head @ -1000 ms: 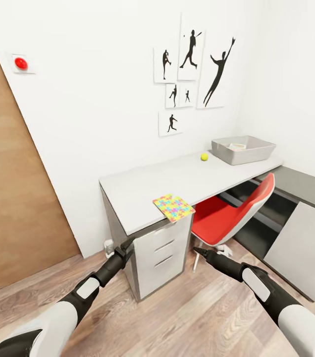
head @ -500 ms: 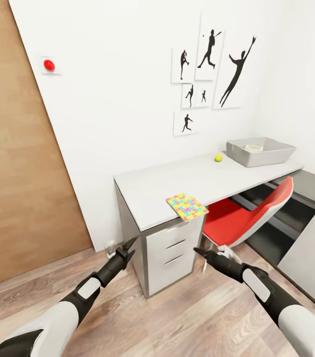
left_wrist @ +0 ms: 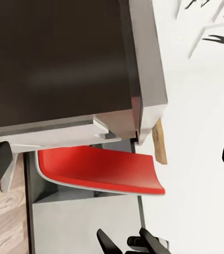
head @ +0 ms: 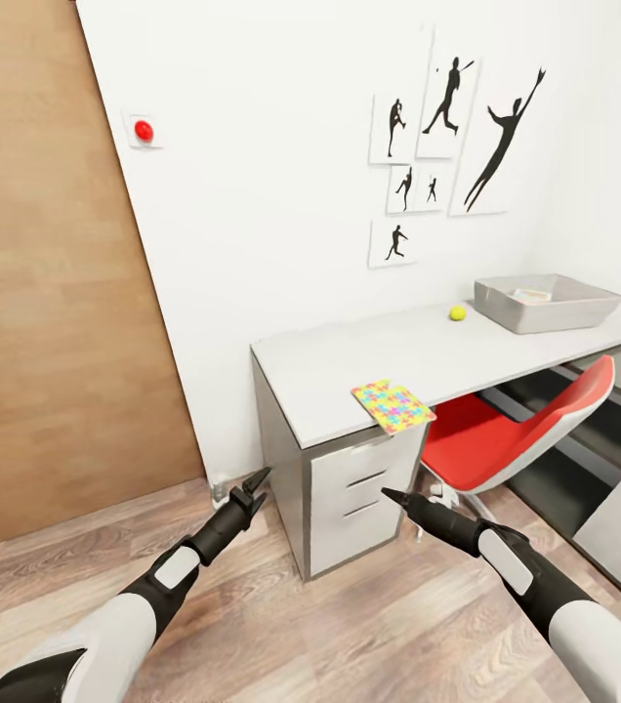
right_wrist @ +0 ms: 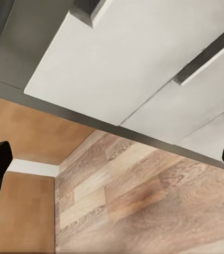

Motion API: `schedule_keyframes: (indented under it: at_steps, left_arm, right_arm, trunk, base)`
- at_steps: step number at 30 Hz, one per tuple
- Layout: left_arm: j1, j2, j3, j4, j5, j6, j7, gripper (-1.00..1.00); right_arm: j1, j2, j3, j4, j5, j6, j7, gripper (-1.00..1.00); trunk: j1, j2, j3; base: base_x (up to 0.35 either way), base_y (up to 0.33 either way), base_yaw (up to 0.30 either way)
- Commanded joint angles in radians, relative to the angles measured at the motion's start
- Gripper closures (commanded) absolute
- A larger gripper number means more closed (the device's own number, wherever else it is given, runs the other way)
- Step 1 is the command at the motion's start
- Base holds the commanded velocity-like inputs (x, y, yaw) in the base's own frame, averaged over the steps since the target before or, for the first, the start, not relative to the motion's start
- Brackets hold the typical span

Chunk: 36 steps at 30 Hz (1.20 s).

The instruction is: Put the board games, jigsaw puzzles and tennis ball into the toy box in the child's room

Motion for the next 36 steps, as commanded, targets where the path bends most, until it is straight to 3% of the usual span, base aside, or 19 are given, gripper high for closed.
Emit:
schedule_keyframes:
  at_steps: [1, 11, 36]
  left_arm:
    - [-0.001, -0.001, 0.006, 0.0, 0.001, 0.01, -0.002, -1.0]
    - [-0.001, -0.004, 0.005, 0.0, -0.001, 0.011, -0.002, -1.0]
    - [0.0, -0.013, 0.004, 0.0, 0.0, -0.013, -0.003, -1.0]
  right_arm:
    - [-0.001, -0.001, 0.005, 0.0, -0.009, 0.003, 0.0, -1.0]
    - [0.0, -0.001, 0.005, 0.0, -0.009, 0.002, 0.0, -1.0]
    - [0.0, -0.005, 0.005, 0.04, -0.009, -0.018, -0.01, -1.0]
  trunk:
    - [0.0, 0.0, -0.001]
    - [0.0, 0.0, -0.001]
    - [0.0, 0.0, -0.001]
  base:
    - [-0.001, -0.01, 0.161]
    - [-0.042, -0.108, 0.133]
    - [-0.022, -0.032, 0.005]
